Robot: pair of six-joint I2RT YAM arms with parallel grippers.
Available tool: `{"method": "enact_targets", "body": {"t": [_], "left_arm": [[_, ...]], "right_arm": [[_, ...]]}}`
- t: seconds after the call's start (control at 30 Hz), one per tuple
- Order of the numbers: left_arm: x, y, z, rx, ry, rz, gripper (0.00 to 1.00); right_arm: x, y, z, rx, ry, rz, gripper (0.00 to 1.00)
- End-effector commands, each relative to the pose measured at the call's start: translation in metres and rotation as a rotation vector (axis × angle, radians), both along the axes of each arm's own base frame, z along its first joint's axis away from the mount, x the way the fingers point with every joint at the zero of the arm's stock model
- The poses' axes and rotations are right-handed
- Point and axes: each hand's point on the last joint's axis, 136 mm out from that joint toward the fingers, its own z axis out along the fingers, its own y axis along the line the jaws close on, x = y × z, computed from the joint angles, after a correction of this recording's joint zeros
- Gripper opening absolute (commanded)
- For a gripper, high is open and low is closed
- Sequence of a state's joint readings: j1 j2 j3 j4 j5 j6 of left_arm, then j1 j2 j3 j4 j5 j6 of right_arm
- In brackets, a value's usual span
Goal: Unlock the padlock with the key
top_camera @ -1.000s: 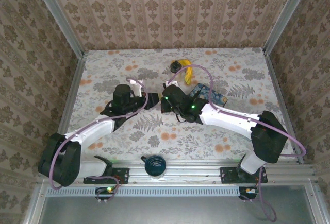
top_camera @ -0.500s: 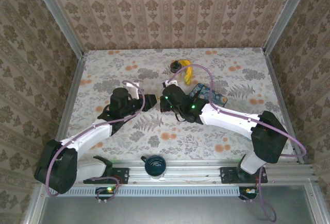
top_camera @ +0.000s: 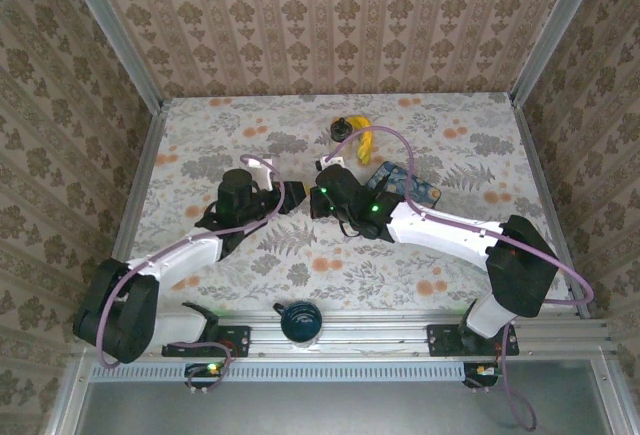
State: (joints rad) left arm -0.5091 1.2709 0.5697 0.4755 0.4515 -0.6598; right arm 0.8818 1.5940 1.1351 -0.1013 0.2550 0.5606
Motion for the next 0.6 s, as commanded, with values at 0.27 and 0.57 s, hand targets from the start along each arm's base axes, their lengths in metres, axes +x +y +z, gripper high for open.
{"method": "enact_targets", "body": {"t": [0.27, 0.57], "left_arm": [[0.001, -0.003, 0.002, -0.044, 0.014, -0.016, 0.21], [-0.007, 0.006, -0.007, -0.001, 0.03, 0.0, 0.24]], "right_arm": [[-0.001, -0.002, 0.016, 0.052, -0.027, -0.019, 0.0], [0.001, 0.0, 0.02, 0.073, -0.033, -0.02, 0.0]]}}
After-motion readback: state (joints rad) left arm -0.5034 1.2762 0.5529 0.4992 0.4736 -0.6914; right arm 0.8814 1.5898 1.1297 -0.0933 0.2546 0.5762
